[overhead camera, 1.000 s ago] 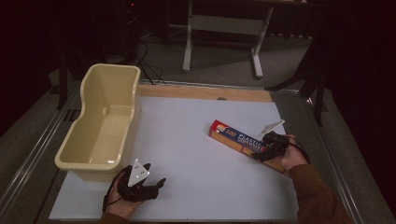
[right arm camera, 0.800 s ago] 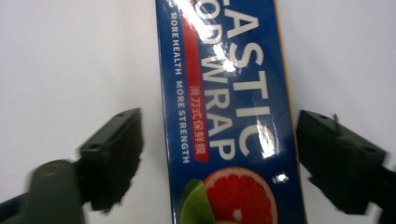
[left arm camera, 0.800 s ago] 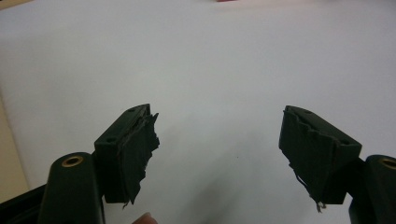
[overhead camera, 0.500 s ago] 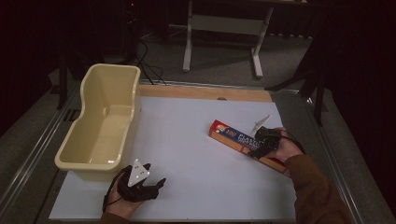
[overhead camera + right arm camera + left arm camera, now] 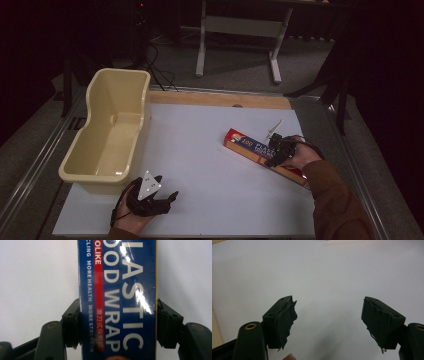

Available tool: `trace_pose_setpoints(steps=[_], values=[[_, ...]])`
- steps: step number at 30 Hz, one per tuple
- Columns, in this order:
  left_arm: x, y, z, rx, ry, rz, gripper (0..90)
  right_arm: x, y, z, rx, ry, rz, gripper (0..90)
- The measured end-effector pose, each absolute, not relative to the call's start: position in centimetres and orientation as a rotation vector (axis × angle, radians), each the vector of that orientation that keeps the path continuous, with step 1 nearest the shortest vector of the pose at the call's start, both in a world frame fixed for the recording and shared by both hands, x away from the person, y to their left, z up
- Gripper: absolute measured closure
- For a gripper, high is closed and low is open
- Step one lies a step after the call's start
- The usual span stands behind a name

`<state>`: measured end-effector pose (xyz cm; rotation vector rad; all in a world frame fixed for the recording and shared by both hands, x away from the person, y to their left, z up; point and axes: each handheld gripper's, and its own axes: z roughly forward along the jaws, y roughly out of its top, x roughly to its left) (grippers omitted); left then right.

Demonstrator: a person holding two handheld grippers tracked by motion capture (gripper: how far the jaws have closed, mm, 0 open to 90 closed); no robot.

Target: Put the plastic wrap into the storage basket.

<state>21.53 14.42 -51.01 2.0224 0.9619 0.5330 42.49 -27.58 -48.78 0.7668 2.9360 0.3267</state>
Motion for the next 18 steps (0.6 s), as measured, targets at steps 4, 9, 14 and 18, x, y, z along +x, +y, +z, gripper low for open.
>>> trace_pose_setpoints(steps=[4, 9, 14, 18], values=[[21.6, 14.5, -51.0, 2.019, 0.964, 0.533, 26.5, 42.6, -27.5, -48.7, 0.783, 2.954, 0.309, 38.3], [21.6, 14.6, -51.0, 2.017, 0.964, 0.535, 26.5, 42.5, -26.9, -48.5, 0.873, 2.951, 0.269, 38.5], [21.5, 14.6, -50.9, 2.018, 0.964, 0.537, 26.5, 42.2, -26.5, -48.5, 0.976, 2.94, 0.268, 38.4], [21.5, 14.6, -50.9, 2.015, 0.967, 0.537, 26.5, 41.9, -26.0, -48.4, 1.047, 2.923, 0.255, 38.8]])
